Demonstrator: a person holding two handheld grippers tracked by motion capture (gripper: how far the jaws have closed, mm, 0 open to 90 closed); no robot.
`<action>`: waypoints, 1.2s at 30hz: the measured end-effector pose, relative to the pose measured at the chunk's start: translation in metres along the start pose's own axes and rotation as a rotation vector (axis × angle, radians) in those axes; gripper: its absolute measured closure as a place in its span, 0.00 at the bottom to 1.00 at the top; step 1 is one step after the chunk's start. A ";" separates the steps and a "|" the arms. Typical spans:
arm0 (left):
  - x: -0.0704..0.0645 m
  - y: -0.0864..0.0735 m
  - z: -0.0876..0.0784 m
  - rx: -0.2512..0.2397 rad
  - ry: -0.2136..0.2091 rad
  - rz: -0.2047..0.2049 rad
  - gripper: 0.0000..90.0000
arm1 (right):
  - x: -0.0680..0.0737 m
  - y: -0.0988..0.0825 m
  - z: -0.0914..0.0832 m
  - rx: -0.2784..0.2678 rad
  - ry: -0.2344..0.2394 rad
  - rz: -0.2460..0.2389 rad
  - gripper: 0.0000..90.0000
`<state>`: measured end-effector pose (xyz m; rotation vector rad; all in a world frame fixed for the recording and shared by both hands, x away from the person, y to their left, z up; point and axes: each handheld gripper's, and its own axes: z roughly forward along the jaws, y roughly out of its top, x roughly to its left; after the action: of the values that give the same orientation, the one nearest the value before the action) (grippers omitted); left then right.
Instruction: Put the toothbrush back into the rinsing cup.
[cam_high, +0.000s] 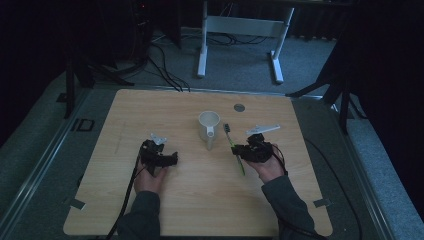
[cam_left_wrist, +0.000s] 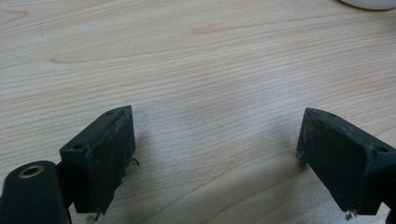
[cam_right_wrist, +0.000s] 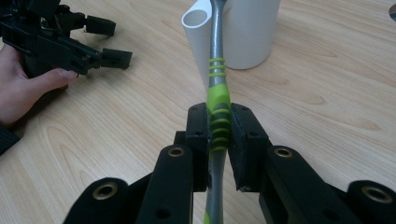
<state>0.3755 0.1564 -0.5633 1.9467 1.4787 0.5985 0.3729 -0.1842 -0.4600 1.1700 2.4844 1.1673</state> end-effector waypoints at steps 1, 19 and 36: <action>0.000 0.000 0.000 0.000 0.000 0.000 0.13 | 0.000 0.000 0.000 -0.003 0.000 -0.001 0.88; 0.000 0.000 0.000 0.000 0.000 0.000 0.13 | 0.001 0.006 -0.004 -0.058 -0.005 0.012 0.88; 0.000 0.000 0.000 0.002 0.000 0.001 0.13 | 0.003 0.009 -0.002 -0.100 -0.009 0.023 0.87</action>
<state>0.3755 0.1565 -0.5631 1.9489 1.4785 0.5976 0.3755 -0.1798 -0.4514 1.1769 2.3819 1.2734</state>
